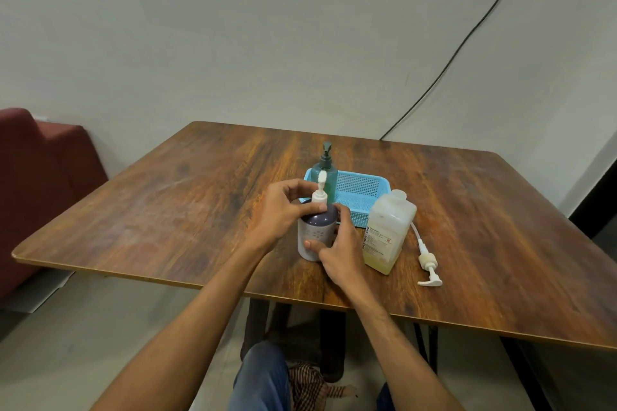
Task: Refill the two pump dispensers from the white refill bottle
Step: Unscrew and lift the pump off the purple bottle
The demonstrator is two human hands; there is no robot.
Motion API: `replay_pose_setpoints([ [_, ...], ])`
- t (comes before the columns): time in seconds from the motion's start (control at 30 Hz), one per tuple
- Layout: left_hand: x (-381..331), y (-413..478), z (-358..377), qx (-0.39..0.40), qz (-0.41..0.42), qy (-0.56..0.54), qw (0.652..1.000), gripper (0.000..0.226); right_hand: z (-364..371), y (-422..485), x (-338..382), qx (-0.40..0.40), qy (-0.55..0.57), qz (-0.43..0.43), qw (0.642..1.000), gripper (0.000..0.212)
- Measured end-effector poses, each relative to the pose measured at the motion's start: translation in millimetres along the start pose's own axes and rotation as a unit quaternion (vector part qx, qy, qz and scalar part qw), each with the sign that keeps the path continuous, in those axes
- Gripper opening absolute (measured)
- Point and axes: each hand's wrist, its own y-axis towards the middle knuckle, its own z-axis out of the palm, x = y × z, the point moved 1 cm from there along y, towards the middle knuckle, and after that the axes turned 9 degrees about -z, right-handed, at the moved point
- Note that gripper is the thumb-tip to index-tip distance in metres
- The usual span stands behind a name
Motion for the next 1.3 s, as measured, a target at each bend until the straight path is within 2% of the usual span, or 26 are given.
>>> replay_pose_setpoints([
  [0.1,-4,2,11,-0.019,0.015,0.019,1.000,0.042,1,0,-1,-0.005,0.001,0.005,1.000,0.083],
  [0.2,-8,-5,18,0.074,-0.009,0.002,0.997,0.042,2,1,-2,-0.006,0.008,0.003,1.000,0.078],
  [0.27,-2,-5,14,0.098,-0.013,-0.018,0.995,0.040,2,2,-3,-0.005,0.007,0.000,1.000,0.080],
  [0.43,0,-2,8,-0.004,0.006,-0.034,0.999,0.031,3,2,-4,-0.001,0.005,0.003,1.000,0.083],
  [0.53,-3,-1,16,-0.019,0.006,-0.031,0.999,0.036,3,2,-5,-0.005,0.008,0.006,1.000,0.084],
  [0.6,-5,-1,17,0.015,-0.011,-0.031,0.999,0.036,3,2,-5,-0.004,0.009,0.008,1.000,0.086],
  [0.7,-7,-4,12,0.109,-0.022,-0.025,0.993,0.033,3,3,-6,-0.004,0.014,0.003,1.000,0.083],
  [0.77,-4,-4,5,0.127,-0.020,-0.035,0.991,0.031,4,2,-6,-0.002,0.007,0.001,1.000,0.084],
  [1.03,-20,3,11,-0.032,0.023,-0.065,0.997,0.026,2,2,-3,0.000,0.005,0.002,1.000,0.086],
  [1.3,-48,7,-3,-0.117,0.057,-0.147,0.980,0.031,-1,1,1,0.007,0.014,0.000,1.000,0.082],
])
